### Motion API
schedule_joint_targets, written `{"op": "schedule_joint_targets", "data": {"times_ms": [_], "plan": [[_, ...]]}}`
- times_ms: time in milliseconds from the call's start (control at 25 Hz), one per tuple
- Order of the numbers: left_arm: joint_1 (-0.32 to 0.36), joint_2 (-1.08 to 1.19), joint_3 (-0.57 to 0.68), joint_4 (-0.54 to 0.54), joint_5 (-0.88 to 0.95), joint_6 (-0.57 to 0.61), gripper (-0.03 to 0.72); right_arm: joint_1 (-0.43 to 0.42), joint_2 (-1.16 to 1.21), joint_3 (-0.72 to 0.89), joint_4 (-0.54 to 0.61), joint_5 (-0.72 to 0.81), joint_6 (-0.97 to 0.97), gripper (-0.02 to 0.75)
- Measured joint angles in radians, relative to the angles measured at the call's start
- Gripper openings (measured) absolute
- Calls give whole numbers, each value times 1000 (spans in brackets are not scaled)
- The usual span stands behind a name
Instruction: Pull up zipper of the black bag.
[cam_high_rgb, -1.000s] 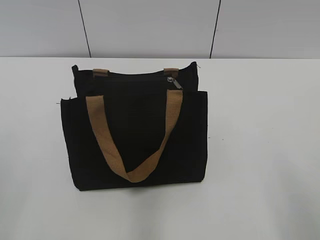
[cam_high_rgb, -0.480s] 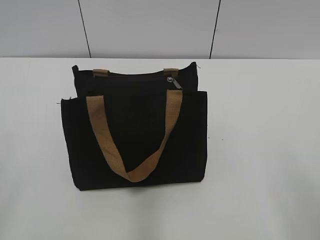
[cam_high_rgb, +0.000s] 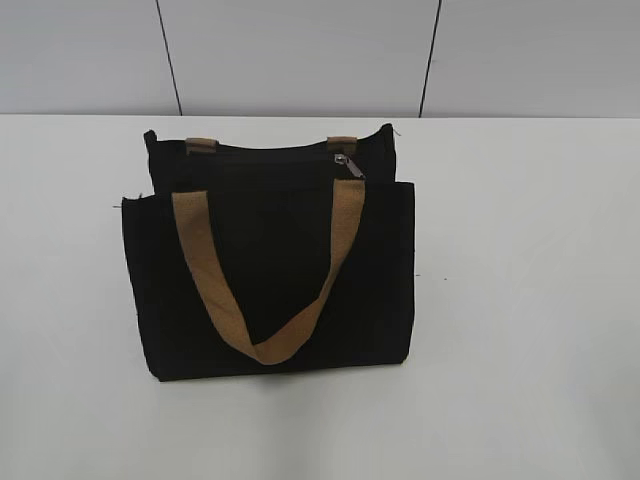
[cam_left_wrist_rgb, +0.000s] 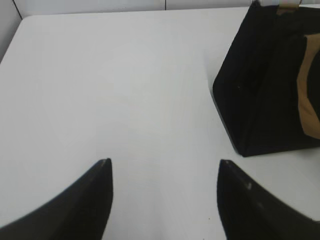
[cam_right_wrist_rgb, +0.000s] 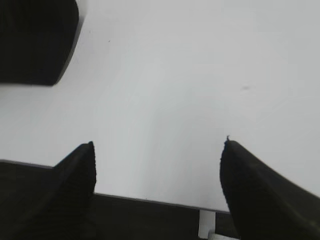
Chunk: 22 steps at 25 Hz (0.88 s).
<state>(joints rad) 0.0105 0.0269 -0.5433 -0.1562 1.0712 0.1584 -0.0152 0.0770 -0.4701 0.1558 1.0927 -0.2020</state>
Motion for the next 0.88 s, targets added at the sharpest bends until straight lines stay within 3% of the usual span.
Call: {"op": "schedule_joint_targets", "data": {"times_ms": [240, 880], "plan": [[3, -31, 0, -1, 0, 0, 489, -55, -85, 2, 2, 1, 0, 587], [3, -31, 0, -1, 0, 3, 488, -56, -85, 2, 7, 0, 0, 587]]}}
